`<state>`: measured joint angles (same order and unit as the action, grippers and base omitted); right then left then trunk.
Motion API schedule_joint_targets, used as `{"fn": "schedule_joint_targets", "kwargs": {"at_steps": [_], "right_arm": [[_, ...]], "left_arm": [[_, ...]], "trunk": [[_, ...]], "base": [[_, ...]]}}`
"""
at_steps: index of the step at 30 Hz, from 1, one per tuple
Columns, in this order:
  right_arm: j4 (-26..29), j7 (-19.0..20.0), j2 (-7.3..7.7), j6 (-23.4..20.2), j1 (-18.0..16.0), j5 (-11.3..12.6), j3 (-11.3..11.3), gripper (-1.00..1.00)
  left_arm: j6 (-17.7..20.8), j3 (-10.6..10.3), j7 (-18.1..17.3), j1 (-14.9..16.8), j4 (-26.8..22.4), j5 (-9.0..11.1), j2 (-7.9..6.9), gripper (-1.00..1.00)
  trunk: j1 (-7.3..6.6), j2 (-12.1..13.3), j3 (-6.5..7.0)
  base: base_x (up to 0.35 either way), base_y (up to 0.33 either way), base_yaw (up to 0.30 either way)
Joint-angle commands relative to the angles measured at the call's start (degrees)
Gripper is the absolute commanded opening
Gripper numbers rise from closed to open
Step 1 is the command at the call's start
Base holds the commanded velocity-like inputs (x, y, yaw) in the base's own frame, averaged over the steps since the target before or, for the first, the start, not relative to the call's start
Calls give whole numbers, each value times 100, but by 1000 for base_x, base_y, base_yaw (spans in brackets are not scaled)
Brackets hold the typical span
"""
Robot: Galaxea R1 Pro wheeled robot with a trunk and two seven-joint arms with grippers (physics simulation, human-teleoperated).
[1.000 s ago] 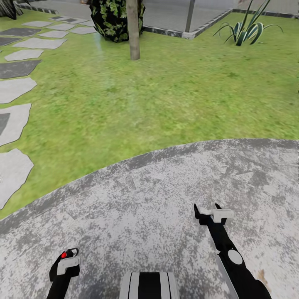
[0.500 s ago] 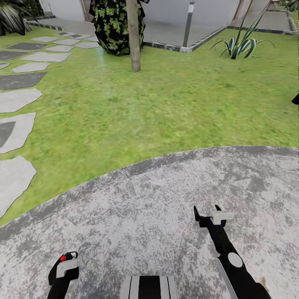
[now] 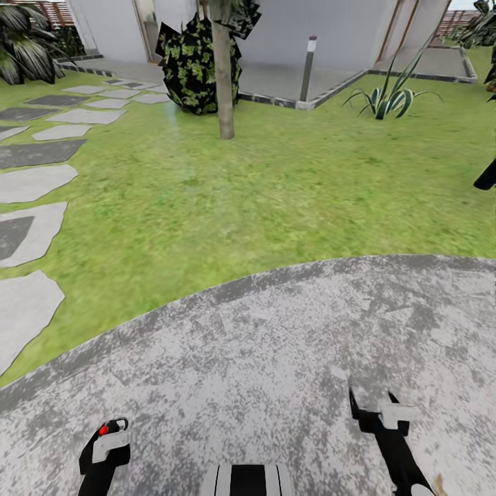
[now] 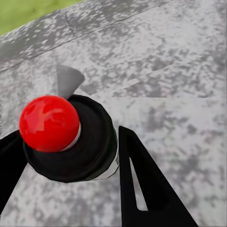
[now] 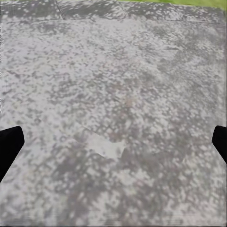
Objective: In the garden, pick up the pesticide atomizer on the floor and spray pesticide onto both trees until each tree trunk is fully covered.
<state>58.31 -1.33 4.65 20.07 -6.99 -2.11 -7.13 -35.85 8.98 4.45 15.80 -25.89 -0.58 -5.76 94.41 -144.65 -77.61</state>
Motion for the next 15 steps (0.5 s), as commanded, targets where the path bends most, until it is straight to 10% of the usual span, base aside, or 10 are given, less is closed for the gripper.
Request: {"fn": "schedule_joint_targets", "kwargs": {"at_steps": [1, 7, 15], "right_arm": [[-132, -13, -1, 140, 3, -22, -2, 100], [-1496, -10, -12, 1288, 21, -18, -8, 100], [-2393, -24, -1, 1720, 22, -17, -9, 100]], "left_arm": [[-18, -1, 20, 2, 5, -5, 1, -100], [-13, -1, 12, 2, -1, -4, -2, -100], [0, -1, 18, -161, 9, -4, 9, -100]], "trunk": [[-3, 0, 28], [-19, 8, 213], [-40, 19, 461]], "base": [[0, 0, 0], [0, 0, 0], [0, 0, 0]]}}
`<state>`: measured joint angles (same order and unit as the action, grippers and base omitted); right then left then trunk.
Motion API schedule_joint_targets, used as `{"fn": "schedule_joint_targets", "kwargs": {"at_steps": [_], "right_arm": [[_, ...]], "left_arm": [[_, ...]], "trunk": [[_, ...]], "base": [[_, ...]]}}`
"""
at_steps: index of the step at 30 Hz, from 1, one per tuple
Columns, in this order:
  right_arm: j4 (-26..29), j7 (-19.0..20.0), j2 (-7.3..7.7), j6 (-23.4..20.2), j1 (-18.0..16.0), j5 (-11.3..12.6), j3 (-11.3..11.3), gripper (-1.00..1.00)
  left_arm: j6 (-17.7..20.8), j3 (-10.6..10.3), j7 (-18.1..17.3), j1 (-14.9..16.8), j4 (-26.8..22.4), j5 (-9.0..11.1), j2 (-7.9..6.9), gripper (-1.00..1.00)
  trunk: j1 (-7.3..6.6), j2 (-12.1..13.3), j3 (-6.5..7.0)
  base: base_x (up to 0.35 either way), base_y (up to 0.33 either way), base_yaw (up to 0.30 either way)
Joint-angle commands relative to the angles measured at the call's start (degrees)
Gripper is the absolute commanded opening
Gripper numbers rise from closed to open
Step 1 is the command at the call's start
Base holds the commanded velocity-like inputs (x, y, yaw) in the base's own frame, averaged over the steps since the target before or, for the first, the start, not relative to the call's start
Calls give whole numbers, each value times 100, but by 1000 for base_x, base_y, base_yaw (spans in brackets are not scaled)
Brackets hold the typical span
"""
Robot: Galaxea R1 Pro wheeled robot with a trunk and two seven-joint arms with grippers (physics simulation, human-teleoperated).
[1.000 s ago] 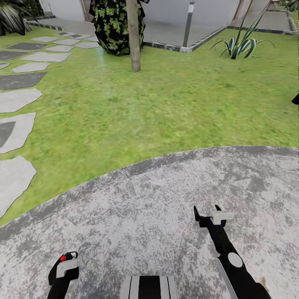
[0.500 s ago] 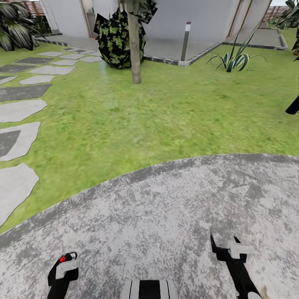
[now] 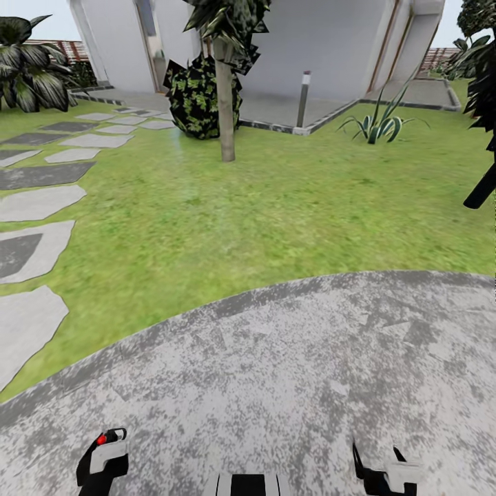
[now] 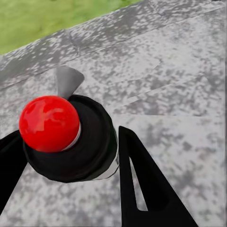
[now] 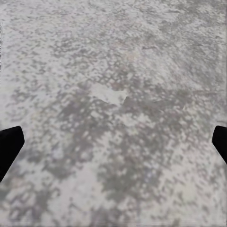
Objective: In the garden, pick up the pesticide atomizer on the floor and spray pesticide onto both trees until each tree trunk is fully covered.
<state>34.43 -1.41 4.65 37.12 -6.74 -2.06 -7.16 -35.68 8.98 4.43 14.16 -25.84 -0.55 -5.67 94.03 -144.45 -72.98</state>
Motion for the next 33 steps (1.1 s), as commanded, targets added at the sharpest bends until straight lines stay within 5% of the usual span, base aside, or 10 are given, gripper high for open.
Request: {"fn": "schedule_joint_targets", "kwargs": {"at_steps": [1, 6, 33], "right_arm": [[-52, -11, -3, 18, -3, -23, -2, 100], [-518, 16, -11, 23, -3, -23, 13, 100], [-582, 27, -69, 23, -3, -40, 22, 100]], "left_arm": [[-15, -1, 21, -9, 6, -6, 2, -100], [-38, -7, 30, -95, 327, -24, 89, -100], [-45, -3, 23, -98, 369, -15, 147, -100]], "trunk": [[-3, 0, 28], [-16, 7, 182], [-86, 43, 795]], "base": [[0, 0, 0], [0, 0, 0], [0, 0, 0]]}}
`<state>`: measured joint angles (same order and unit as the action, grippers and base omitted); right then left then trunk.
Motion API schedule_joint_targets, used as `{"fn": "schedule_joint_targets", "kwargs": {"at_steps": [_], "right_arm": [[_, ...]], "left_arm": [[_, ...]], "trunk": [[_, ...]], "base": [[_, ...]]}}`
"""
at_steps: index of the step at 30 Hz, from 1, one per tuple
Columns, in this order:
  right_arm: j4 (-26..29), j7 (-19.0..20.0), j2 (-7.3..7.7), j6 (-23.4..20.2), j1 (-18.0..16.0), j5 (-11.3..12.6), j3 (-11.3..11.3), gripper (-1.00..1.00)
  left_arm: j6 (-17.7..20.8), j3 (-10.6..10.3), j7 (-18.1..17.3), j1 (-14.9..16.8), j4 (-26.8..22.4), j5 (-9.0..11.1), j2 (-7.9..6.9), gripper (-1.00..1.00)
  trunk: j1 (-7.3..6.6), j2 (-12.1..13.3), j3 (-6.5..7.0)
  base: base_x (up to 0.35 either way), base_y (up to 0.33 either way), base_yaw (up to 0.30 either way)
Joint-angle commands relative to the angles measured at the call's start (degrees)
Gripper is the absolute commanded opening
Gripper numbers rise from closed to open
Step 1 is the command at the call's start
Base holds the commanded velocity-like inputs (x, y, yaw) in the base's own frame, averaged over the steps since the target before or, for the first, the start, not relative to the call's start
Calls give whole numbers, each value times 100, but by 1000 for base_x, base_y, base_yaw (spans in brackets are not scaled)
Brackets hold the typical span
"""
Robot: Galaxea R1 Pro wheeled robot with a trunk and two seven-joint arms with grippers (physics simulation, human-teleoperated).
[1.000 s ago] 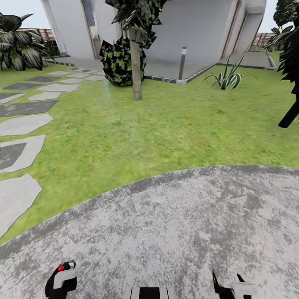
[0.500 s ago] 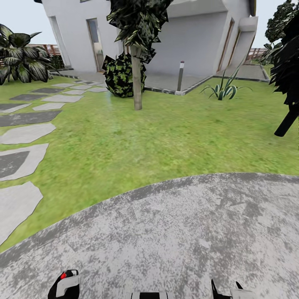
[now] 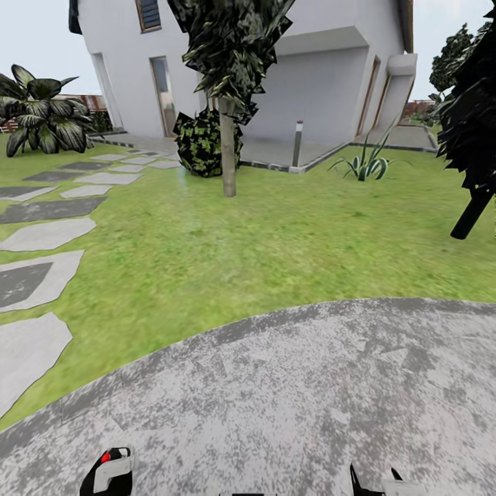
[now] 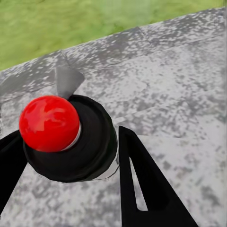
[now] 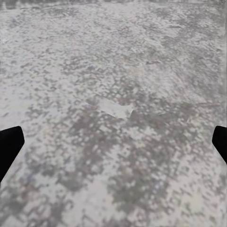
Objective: In the garden, pick up the pesticide atomizer on the floor and spray pesticide onto both trees until each tree trunk is fully covered.
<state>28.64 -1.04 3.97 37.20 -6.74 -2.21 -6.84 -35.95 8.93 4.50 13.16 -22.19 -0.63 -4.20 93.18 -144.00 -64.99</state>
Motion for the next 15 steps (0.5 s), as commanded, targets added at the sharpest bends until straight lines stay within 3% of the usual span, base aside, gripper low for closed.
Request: {"fn": "schedule_joint_targets", "kwargs": {"at_steps": [1, 15], "right_arm": [[-5, -11, -1, 16, -3, -25, -10, 100], [-245, -17, -1, 16, -3, -18, -2, 100]], "left_arm": [[-18, 3, 16, 3, 4, -7, 0, -100], [-18, 3, 21, 3, 1, -7, -2, -100]], "trunk": [[-4, 0, 19], [-40, 19, 329]], "base": [[0, 0, 0], [0, 0, 0]]}}
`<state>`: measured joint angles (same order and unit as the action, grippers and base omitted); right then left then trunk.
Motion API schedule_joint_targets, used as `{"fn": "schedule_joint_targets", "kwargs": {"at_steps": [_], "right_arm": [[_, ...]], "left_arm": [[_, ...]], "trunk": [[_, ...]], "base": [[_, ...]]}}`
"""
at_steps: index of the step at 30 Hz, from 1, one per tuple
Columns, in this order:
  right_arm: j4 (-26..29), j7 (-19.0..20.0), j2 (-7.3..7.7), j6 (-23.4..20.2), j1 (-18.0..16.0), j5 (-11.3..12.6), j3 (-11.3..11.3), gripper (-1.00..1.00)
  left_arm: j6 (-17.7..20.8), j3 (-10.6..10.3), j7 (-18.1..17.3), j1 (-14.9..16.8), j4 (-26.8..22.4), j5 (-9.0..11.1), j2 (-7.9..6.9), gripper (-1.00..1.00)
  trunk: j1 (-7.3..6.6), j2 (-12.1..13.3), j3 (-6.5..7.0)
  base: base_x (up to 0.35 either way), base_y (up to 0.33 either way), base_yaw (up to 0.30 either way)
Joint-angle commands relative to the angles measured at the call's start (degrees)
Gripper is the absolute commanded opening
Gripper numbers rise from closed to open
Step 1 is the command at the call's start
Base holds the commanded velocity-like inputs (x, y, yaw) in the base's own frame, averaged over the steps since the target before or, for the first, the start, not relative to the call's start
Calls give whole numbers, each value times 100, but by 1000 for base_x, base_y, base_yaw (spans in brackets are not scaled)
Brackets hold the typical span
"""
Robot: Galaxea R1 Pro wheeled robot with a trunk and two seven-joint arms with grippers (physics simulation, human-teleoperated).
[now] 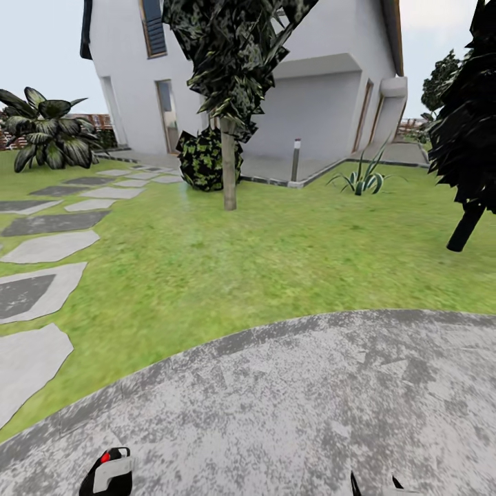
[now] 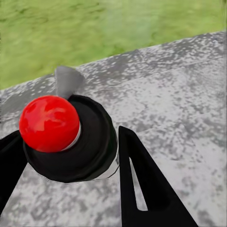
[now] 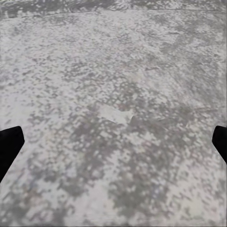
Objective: In the garden, pick up the pesticide atomizer on the floor and spray pesticide onto both trees until each tree trunk is fully covered.
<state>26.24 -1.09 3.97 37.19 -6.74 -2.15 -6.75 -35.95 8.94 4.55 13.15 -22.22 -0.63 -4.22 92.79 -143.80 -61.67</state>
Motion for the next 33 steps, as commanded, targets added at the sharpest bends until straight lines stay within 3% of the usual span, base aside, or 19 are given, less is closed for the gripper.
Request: {"fn": "schedule_joint_targets", "kwargs": {"at_steps": [1, 19, 33], "right_arm": [[-38, -13, -1, 16, -3, -23, -10, 100], [-75, -17, -6, 16, -3, -22, -4, 100], [-75, -15, -10, 16, -3, -23, 139, 100]], "left_arm": [[-18, 4, 18, 3, 6, -7, -4, -100], [-18, 2, 19, 3, 7, -7, -9, -100], [-18, 3, 19, 3, 7, -7, -9, -100]], "trunk": [[-4, 0, 18], [-50, 24, 417], [-86, 43, 727]], "base": [[0, 0, 55], [0, 0, 270], [0, 0, 277]]}}
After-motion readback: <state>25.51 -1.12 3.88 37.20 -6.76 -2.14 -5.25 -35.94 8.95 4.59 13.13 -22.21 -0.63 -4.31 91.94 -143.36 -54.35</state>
